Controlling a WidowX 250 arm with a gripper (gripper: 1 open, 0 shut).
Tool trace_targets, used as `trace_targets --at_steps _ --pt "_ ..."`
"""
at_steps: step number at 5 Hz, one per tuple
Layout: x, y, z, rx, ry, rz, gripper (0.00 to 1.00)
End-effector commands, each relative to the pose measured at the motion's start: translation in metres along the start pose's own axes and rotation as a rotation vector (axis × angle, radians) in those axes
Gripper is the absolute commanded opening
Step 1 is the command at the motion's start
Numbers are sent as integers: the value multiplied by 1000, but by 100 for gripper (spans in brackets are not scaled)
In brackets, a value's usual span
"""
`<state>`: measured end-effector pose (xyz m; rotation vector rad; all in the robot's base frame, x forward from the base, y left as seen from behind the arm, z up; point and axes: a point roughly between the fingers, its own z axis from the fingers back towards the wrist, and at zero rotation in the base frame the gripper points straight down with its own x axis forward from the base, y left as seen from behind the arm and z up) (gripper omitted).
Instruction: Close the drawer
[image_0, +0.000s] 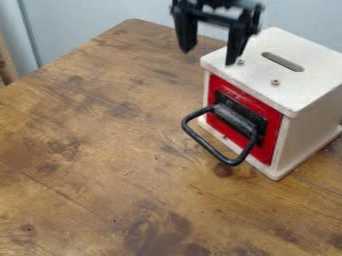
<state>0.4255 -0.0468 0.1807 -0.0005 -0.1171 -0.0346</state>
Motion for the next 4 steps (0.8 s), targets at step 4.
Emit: trace_targets --at_steps 4 --pt "-5 -30 17 -4 -50 31 100"
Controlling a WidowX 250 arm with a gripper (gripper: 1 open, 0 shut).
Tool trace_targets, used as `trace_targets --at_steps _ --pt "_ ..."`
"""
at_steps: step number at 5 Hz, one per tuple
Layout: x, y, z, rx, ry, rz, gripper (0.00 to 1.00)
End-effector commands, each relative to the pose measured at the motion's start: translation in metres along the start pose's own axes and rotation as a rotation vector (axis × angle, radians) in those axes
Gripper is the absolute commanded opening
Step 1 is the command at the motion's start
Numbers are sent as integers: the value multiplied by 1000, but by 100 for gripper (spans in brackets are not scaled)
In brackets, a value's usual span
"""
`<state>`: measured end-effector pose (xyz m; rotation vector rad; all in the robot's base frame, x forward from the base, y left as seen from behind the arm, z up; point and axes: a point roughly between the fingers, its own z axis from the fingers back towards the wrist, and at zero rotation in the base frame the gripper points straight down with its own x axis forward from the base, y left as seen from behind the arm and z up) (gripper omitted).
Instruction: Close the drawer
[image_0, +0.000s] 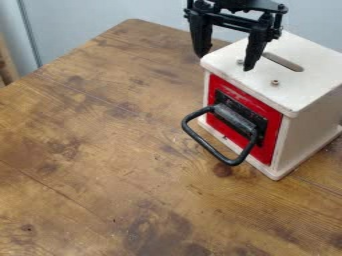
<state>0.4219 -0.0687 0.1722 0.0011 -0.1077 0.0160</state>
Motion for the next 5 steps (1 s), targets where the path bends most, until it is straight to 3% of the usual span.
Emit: trace_targets --at_steps 1,2,3,5 --pt "-5 -12 20 -8 -52 -4 100" --pt "-14 -4 26 -17 -61 -50 100" --pt "-24 9 45 -31 -95 -102 100" --pt "-28 27 36 -36 -77 -231 100"
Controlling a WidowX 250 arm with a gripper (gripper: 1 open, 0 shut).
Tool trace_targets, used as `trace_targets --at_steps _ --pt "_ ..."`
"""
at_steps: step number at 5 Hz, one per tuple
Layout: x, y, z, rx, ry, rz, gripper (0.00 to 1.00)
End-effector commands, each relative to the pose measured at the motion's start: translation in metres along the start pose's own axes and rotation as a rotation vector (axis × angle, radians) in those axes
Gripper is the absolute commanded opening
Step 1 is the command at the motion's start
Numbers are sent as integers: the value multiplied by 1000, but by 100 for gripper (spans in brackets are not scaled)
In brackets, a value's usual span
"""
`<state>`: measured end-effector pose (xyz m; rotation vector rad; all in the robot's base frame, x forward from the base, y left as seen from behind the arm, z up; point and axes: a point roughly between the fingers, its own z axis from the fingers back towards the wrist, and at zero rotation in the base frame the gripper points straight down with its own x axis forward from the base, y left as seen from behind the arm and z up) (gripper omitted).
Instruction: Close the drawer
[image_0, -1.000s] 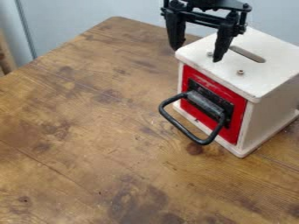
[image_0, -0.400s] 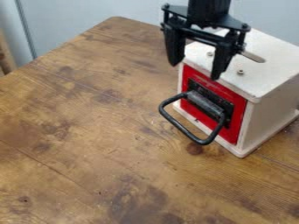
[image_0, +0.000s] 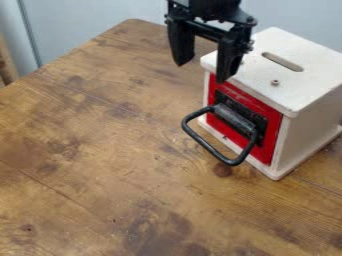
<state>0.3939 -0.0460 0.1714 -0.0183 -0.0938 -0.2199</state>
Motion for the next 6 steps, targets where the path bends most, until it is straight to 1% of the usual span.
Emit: trace_targets --at_steps 1,2,3,4,5,6 --pt "2 4 36 16 -93 7 100" --pt "3 1 37 25 -100 8 100" --pt "5 -1 39 26 -109 9 100" --pt "2 8 38 13 -109 -44 100" --pt "-1 15 37 4 -98 -96 100" --pt "-5 25 36 14 -87 -67 100"
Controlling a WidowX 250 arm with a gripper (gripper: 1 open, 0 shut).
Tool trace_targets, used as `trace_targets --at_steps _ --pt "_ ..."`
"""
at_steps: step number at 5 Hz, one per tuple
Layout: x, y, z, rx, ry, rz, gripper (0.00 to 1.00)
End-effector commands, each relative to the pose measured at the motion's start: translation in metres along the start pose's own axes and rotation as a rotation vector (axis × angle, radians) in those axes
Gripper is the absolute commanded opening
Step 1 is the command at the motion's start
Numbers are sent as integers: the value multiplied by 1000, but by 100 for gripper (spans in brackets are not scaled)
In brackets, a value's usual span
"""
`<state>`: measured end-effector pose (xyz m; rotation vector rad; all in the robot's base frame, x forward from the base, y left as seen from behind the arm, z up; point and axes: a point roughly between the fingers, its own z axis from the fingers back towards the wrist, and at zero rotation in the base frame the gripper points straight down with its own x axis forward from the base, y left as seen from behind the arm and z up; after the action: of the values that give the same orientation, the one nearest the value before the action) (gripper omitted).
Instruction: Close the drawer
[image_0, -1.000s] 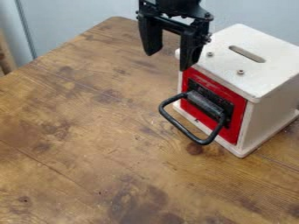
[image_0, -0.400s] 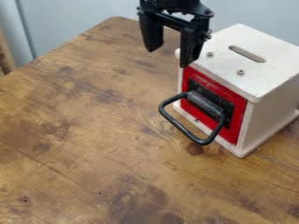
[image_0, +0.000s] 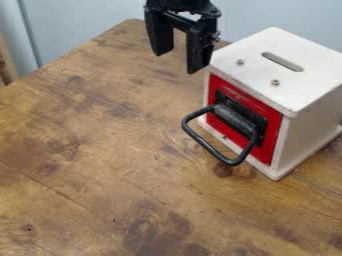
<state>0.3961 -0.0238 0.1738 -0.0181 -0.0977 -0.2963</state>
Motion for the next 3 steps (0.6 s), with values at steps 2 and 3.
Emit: trace_targets --at_steps 2,3 --pt "10 -2 29 33 -84 60 100" --pt "14 -6 19 15 -62 26 100"
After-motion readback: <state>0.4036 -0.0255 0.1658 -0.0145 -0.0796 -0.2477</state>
